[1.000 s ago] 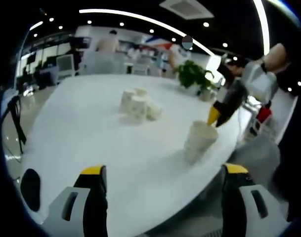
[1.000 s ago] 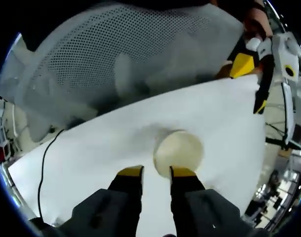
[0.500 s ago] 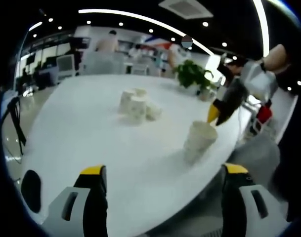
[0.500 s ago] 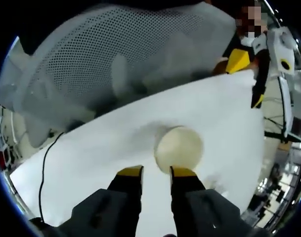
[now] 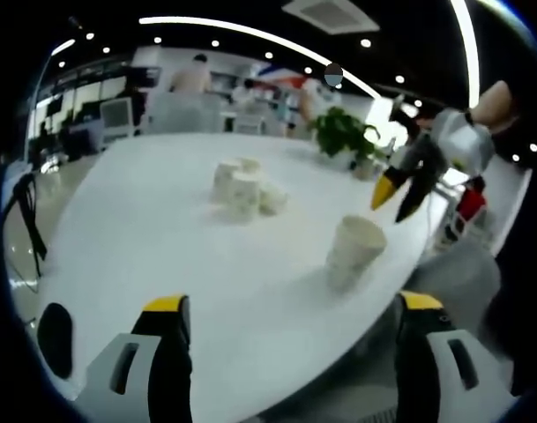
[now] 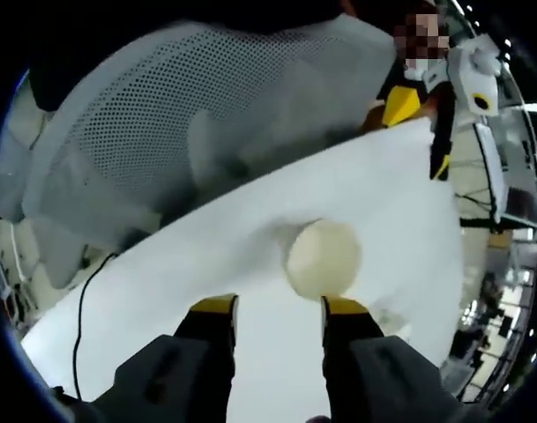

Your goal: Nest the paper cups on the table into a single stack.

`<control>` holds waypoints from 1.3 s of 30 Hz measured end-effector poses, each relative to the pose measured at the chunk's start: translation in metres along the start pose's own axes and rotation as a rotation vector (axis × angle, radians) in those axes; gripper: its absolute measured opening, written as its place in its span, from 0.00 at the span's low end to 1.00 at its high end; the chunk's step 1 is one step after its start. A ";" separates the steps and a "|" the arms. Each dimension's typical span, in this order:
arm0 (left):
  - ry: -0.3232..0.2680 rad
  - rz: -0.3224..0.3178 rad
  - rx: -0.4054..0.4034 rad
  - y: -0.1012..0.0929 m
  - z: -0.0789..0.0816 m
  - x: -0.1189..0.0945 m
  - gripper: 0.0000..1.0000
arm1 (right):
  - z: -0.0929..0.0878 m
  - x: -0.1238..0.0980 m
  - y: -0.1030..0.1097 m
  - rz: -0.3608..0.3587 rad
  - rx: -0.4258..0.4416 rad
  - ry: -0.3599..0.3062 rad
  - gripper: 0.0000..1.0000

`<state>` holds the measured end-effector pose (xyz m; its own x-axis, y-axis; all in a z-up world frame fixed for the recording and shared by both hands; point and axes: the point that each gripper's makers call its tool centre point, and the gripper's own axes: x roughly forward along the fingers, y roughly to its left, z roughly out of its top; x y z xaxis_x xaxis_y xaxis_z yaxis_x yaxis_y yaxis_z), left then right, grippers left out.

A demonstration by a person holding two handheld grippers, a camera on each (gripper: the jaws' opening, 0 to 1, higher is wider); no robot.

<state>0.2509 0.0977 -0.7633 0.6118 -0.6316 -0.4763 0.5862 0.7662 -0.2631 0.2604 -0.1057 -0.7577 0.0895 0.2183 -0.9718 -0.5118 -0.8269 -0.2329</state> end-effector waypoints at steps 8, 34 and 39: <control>0.002 -0.001 0.001 0.000 -0.001 0.000 0.95 | -0.006 -0.012 -0.006 -0.096 0.319 -0.099 0.47; 0.006 -0.017 0.029 0.007 0.016 0.003 0.95 | -0.088 -0.067 -0.029 -0.667 1.415 -0.389 0.73; 0.017 -0.028 0.042 0.003 0.015 0.003 0.95 | -0.099 -0.066 -0.020 -0.701 1.499 -0.404 0.75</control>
<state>0.2626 0.0961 -0.7532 0.5854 -0.6506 -0.4838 0.6252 0.7422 -0.2415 0.3494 -0.1546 -0.6928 0.5459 0.6046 -0.5800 -0.7892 0.6036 -0.1136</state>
